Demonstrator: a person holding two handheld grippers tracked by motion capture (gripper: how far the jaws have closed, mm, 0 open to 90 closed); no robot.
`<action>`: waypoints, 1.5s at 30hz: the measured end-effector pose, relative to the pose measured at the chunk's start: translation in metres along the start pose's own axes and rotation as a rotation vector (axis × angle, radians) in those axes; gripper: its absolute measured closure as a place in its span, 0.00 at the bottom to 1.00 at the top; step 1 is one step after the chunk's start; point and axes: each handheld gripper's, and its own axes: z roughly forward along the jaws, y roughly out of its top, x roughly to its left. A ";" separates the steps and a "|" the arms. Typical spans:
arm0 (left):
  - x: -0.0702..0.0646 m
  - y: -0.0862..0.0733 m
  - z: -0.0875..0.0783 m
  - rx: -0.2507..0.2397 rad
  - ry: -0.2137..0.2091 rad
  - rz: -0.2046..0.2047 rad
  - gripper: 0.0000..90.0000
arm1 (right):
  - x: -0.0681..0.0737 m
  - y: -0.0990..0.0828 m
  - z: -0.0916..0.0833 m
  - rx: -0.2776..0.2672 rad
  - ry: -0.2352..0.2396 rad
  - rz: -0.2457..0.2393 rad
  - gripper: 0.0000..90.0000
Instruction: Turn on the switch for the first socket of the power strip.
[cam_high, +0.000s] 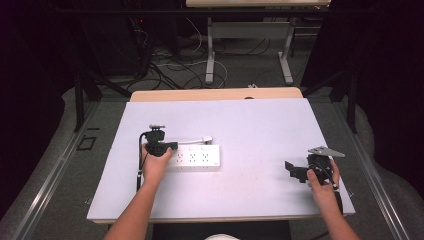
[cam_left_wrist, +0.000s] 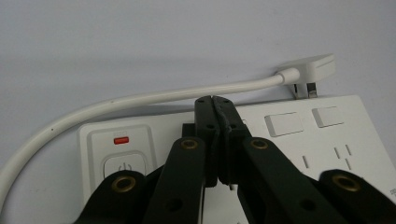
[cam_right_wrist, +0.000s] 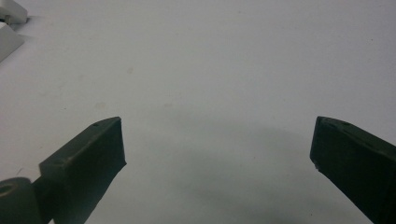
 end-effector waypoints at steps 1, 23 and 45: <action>0.000 0.000 -0.001 0.015 -0.006 0.003 1.00 | 0.000 0.000 0.000 0.000 0.000 0.000 0.03; 0.000 -0.001 -0.002 0.012 0.002 0.019 0.99 | 0.000 0.000 0.001 0.000 0.002 -0.009 0.03; -0.003 -0.004 0.000 0.007 0.032 0.057 1.00 | 0.000 0.000 0.001 0.001 0.004 -0.011 0.03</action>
